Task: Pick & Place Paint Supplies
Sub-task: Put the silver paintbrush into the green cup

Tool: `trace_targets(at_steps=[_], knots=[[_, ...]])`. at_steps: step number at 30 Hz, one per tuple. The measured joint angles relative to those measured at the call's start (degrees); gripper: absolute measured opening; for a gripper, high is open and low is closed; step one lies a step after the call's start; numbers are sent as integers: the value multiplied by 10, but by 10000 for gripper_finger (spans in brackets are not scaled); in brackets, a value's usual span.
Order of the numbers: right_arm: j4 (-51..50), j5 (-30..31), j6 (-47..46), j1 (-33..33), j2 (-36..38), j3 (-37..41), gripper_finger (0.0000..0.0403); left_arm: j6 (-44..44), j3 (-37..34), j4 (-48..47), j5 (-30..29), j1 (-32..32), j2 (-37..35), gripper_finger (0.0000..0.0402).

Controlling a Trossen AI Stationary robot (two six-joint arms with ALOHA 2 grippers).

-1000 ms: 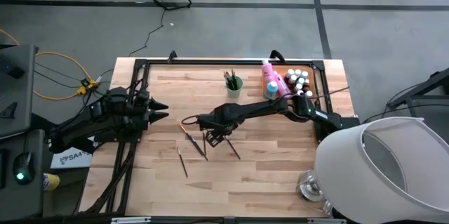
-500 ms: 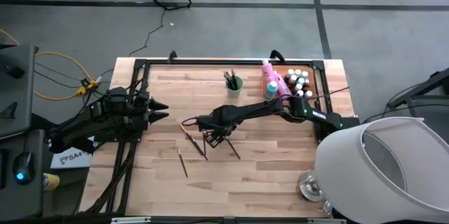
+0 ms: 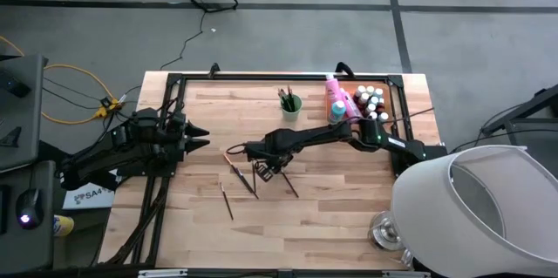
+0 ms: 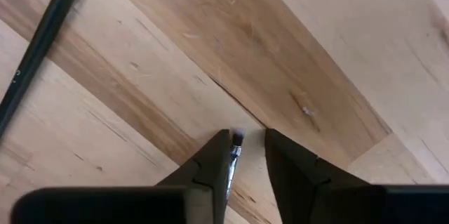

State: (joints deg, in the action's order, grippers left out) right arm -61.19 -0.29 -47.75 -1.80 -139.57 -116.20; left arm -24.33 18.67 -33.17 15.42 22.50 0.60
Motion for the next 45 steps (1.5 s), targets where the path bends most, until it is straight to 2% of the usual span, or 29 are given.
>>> trace_targets(at_steps=[11, 20, 24, 28, 35, 40, 43, 45], knots=[[9, -8, -5, 0, -1, 0, 8, 0, 0, 0, -1, 0, 0, 214], [16, 8, -17, -1, 18, 3, 3, 0, 0, 0, -1, 0, 0, 214], [19, 29, 0, 1, 66, 3, 3, 0, 0, 0, -1, 0, 0, 214], [41, 81, 31, 7, 121, 2, 3, 0, 0, 0, -1, 0, 0, 214], [62, 247, 131, 24, 234, 1, 3, 0, 0, 0, 1, 0, 0, 214], [112, 343, 228, 45, 277, 2, 3, 0, 0, 0, 0, 0, 0, 214], [167, 364, 278, 60, 305, 17, 3, 0, 0, 0, 0, 0, 0, 214], [246, 363, 304, 70, 327, 57, 3, 0, 0, 0, -1, 0, 0, 214]])
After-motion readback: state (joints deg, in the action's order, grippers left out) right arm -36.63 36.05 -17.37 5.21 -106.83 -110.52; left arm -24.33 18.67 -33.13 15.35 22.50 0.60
